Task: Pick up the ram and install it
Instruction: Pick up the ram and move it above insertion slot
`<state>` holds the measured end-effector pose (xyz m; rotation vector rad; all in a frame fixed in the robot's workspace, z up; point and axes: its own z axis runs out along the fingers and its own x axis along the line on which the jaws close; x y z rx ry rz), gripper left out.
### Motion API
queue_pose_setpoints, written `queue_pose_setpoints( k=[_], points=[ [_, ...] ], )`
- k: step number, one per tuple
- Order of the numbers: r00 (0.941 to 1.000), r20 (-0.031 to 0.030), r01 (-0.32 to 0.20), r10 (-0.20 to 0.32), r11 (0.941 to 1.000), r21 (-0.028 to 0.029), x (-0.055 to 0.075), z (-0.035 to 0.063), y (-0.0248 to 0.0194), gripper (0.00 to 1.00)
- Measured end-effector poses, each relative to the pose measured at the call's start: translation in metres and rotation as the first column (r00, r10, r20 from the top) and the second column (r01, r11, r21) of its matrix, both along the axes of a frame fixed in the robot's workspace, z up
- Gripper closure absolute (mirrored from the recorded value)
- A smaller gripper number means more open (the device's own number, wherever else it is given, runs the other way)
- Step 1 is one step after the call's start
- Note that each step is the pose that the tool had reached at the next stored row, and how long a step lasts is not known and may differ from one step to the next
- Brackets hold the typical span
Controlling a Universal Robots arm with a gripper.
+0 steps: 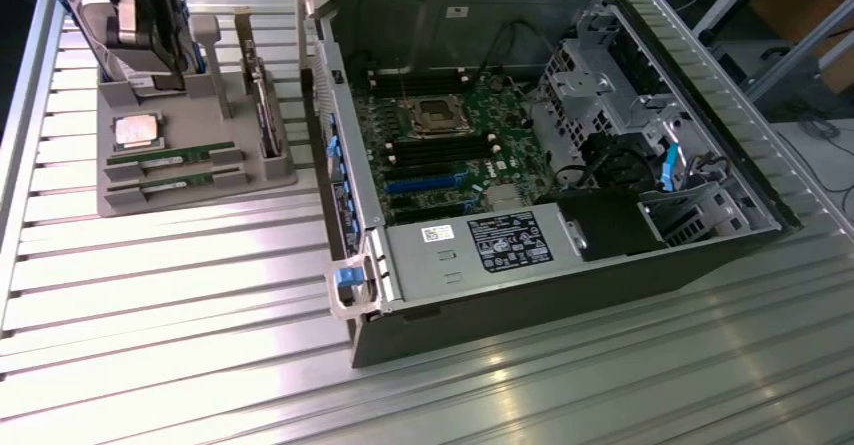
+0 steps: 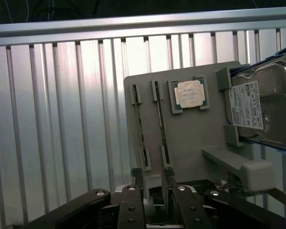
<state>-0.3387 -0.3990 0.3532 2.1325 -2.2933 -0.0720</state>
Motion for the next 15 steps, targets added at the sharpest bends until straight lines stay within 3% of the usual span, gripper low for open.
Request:
queue_pose_setpoints(
  k=[15],
  points=[
    [0.9999,0.0000,-0.015,0.015,0.9999,-0.0001,-0.004,-0.0170,0.0000,0.70]
  ],
)
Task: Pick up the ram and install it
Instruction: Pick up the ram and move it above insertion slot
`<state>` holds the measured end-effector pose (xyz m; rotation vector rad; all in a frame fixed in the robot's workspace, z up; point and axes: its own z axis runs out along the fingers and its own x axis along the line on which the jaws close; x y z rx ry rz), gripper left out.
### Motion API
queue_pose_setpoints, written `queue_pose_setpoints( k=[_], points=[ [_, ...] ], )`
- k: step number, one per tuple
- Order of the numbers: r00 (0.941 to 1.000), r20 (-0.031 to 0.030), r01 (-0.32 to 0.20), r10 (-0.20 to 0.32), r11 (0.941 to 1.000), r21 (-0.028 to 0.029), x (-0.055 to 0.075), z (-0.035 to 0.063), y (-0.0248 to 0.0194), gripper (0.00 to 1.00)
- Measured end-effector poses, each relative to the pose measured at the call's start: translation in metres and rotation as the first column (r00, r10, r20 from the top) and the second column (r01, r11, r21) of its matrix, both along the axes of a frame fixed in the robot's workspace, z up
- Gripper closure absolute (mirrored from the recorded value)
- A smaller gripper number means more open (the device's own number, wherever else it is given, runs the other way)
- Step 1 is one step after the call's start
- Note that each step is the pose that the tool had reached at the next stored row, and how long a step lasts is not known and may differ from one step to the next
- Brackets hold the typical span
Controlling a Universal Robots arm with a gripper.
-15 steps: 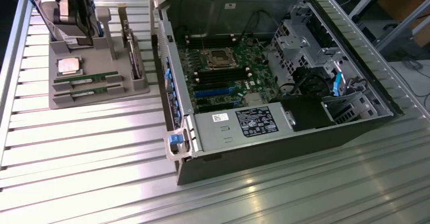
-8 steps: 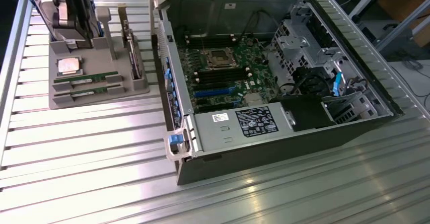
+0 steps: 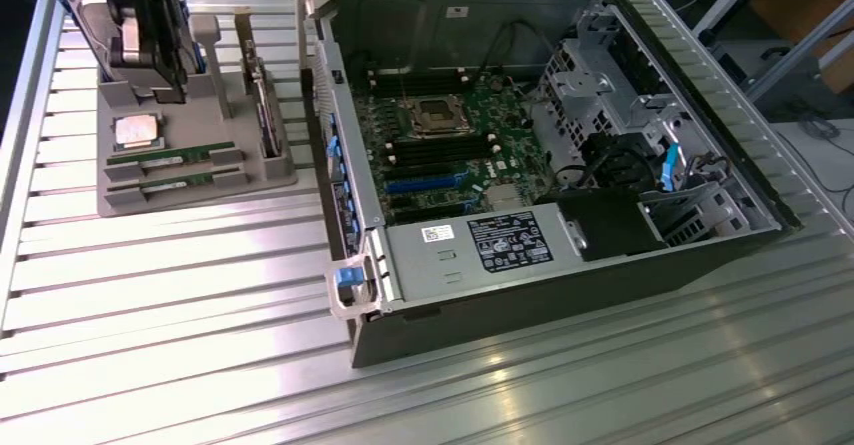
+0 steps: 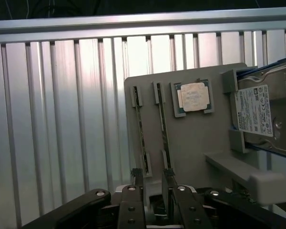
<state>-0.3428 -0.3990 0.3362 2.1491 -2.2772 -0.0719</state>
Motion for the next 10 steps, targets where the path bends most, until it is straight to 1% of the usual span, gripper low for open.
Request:
queue_pose_setpoints(
  k=[10],
  points=[
    [1.0000,0.0000,-0.007,0.007,1.0000,0.0000,-0.0030,-0.0089,0.0000,0.70]
  ],
)
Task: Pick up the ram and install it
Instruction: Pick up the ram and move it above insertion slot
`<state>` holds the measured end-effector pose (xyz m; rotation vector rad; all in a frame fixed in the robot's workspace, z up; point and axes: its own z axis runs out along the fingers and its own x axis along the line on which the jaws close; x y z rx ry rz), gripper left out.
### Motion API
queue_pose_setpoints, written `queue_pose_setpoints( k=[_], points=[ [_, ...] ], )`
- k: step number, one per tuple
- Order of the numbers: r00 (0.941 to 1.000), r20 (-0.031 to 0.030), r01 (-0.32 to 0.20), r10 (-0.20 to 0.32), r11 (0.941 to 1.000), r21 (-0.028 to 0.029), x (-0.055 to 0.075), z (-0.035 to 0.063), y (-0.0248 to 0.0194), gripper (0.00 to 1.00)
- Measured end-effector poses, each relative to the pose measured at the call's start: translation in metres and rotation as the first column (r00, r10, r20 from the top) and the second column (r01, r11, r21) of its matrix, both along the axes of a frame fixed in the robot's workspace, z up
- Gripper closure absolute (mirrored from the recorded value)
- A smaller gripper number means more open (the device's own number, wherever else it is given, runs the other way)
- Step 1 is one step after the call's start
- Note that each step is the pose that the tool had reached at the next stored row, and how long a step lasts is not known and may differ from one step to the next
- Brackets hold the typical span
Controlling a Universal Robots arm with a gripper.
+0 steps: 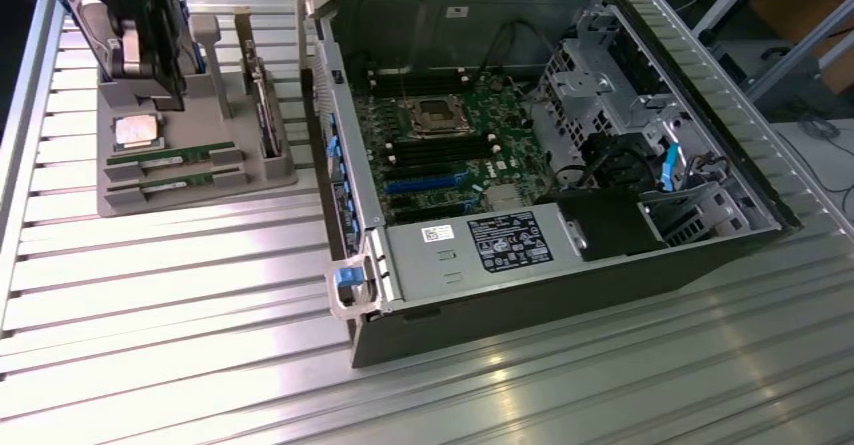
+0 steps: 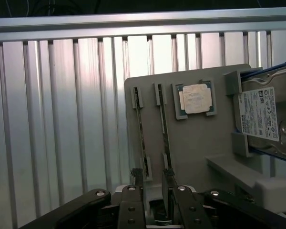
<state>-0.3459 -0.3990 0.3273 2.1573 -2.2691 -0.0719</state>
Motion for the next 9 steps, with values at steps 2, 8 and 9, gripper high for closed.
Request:
queue_pose_setpoints(
  k=[2,8,9],
  points=[
    [1.0000,0.0000,-0.001,0.001,1.0000,0.0000,-0.0006,-0.0012,0.0000,0.70],
    [1.0000,0.0000,-0.009,0.009,1.0000,0.0000,-0.0025,-0.0087,-0.0006,0.70],
    [0.9999,-0.0001,-0.011,0.011,0.9999,0.0000,-0.0028,-0.0099,-0.0007,0.70]
  ],
)
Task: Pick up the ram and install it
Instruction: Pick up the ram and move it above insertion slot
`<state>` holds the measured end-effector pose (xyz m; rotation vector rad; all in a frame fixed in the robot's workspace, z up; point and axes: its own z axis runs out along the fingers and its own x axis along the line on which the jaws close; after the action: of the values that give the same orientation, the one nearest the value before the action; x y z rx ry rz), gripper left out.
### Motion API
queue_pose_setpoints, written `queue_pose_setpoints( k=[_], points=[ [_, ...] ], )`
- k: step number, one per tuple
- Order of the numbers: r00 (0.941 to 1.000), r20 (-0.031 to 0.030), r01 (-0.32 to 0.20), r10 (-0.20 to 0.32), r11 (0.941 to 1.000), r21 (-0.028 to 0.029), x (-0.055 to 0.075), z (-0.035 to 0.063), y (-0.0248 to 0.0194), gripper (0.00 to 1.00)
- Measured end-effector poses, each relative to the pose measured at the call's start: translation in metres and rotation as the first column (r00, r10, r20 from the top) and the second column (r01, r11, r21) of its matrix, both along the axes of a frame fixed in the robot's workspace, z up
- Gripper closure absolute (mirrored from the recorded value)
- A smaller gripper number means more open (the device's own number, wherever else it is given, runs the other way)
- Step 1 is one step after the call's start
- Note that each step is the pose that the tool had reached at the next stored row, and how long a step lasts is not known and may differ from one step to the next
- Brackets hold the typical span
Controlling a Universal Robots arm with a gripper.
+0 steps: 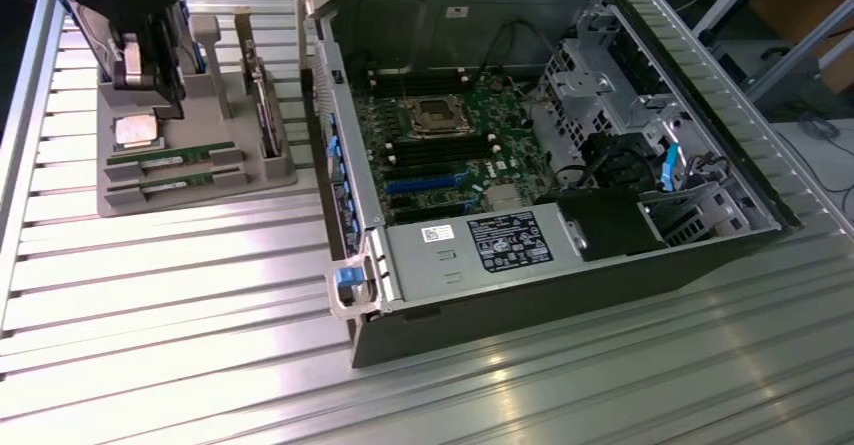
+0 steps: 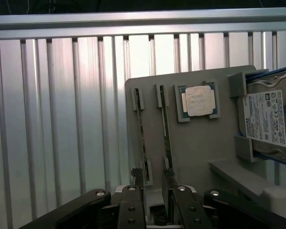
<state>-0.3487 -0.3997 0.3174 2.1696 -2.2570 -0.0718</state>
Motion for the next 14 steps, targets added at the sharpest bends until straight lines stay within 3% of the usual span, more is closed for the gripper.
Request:
queue_pose_setpoints(
  k=[14],
  points=[
    [0.9985,0.0000,-0.055,0.055,0.9985,0.0000,-0.002,-0.0159,-0.0016,0.70]
  ],
)
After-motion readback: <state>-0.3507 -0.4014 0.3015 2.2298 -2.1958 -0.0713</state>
